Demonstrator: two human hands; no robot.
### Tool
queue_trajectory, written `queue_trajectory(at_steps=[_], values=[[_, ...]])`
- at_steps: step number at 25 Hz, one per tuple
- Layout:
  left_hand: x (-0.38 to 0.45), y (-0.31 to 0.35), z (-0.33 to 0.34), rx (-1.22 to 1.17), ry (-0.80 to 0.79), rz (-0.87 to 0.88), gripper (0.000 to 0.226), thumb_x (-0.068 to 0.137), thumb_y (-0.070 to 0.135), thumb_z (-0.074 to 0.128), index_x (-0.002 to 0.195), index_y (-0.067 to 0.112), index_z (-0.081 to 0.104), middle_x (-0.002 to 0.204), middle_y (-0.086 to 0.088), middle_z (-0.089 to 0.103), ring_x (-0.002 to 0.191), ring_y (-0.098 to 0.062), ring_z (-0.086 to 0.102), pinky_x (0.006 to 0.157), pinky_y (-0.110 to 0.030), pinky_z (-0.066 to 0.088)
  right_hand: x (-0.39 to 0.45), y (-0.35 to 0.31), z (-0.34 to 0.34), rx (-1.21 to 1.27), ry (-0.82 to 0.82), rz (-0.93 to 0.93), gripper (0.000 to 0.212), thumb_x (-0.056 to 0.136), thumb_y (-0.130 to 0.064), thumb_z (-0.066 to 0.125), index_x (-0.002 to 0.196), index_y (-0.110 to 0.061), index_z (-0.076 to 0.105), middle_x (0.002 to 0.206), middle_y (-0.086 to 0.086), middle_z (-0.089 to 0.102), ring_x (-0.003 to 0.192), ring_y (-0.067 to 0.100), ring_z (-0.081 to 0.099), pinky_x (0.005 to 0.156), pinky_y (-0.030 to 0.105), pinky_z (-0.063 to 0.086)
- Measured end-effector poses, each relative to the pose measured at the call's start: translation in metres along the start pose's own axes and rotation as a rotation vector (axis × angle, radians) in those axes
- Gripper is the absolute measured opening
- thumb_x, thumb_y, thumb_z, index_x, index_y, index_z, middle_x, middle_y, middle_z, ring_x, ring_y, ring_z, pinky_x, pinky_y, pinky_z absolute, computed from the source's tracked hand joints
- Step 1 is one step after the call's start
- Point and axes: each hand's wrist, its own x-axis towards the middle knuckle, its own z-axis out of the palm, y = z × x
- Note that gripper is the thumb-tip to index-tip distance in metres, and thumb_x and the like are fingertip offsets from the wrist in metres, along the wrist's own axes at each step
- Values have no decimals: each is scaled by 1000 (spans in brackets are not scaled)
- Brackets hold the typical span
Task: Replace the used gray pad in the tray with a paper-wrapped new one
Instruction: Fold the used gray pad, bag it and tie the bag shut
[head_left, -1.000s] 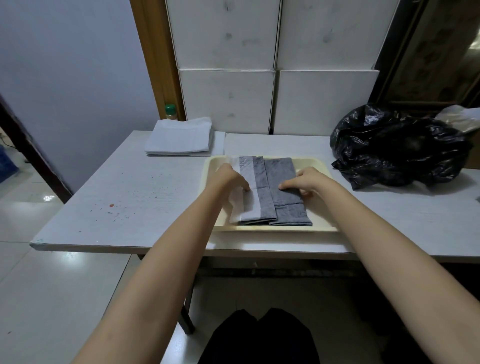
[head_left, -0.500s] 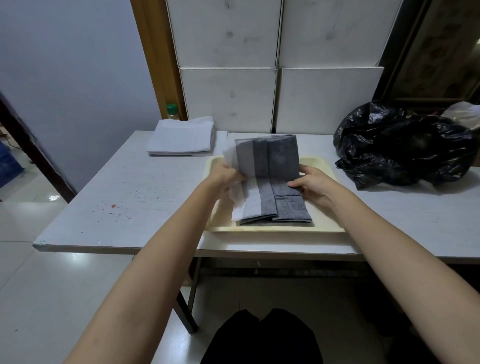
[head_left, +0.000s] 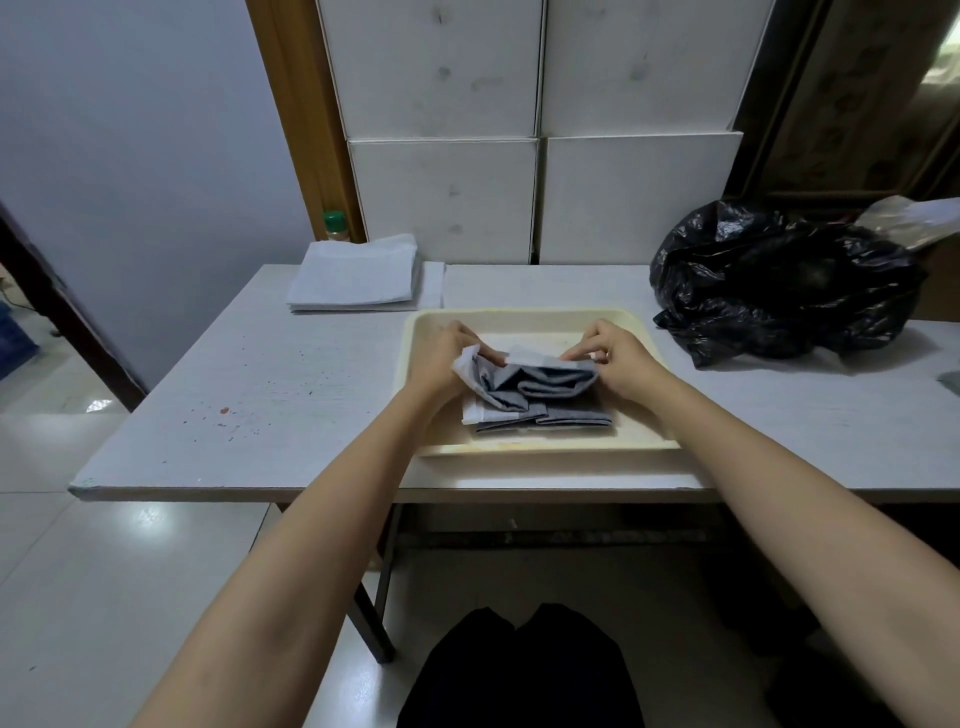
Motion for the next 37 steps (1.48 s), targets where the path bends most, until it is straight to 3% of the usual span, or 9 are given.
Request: queue_trajectory(at_steps=[6,11,14,16,19,22,26,30,37], values=[[-24,6,-9,243,-56,120,25,85,17,66,108,20,73,119,-12,54,114,-28,45,97,-29,34,-11,-18,-13,-109,-155,55,43,90,3,34,101,-14,72,100,5,53,96,27,53,86,29,45],[-45,22,-18,344,-220,152,50,83,11,67,131,17,56,145,-9,36,134,-26,35,108,-34,34,-21,-38,-18,-234,-291,67,33,88,-45,53,69,-18,56,67,-6,48,68,18,47,63,30,37],[-54,31,-22,869,-309,295,63,88,8,55,146,23,34,159,-8,10,147,-27,8,116,-38,19,-30,-32,-5,-521,-297,39,56,89,-52,50,128,-13,52,123,8,48,118,26,43,98,37,38],[-57,41,-20,1092,-293,353,55,94,9,44,146,22,34,158,-10,16,146,-27,14,114,-37,21,-38,-32,3,-516,-263,43,64,92,-50,45,142,-11,35,144,13,31,135,27,27,109,39,28],[-52,55,-11,949,-391,147,38,92,4,42,127,11,56,131,-13,55,109,-29,53,82,-33,41,-41,-31,3,-389,-264,83,64,94,-41,47,146,-8,27,152,14,19,141,29,17,114,39,20],[-48,70,-5,528,-351,-178,26,92,7,40,100,-3,62,116,-24,62,91,-35,56,70,-32,36,-47,-26,2,-291,-271,121,64,96,-35,46,148,-9,20,157,11,9,145,27,10,118,39,14],[-65,86,27,522,-15,-214,45,97,35,30,126,7,50,134,-19,47,123,-34,41,95,-40,36,-52,-28,-1,-339,-390,129,62,99,-30,39,151,-13,9,159,4,-6,147,22,-4,117,39,8],[-62,73,47,463,-291,-185,58,100,40,19,153,19,4,160,-14,-4,148,-32,-9,119,-50,-2,-44,-38,-2,-251,-289,83,53,94,-7,36,145,-11,27,160,4,-6,147,19,-8,119,38,4],[-56,46,25,472,-447,-13,64,99,45,24,152,21,-1,160,-10,-11,148,-23,-15,120,-44,-4,-36,-30,31,-589,-312,-65,58,101,-37,18,150,-9,4,160,5,-4,147,15,-7,120,31,-2]])
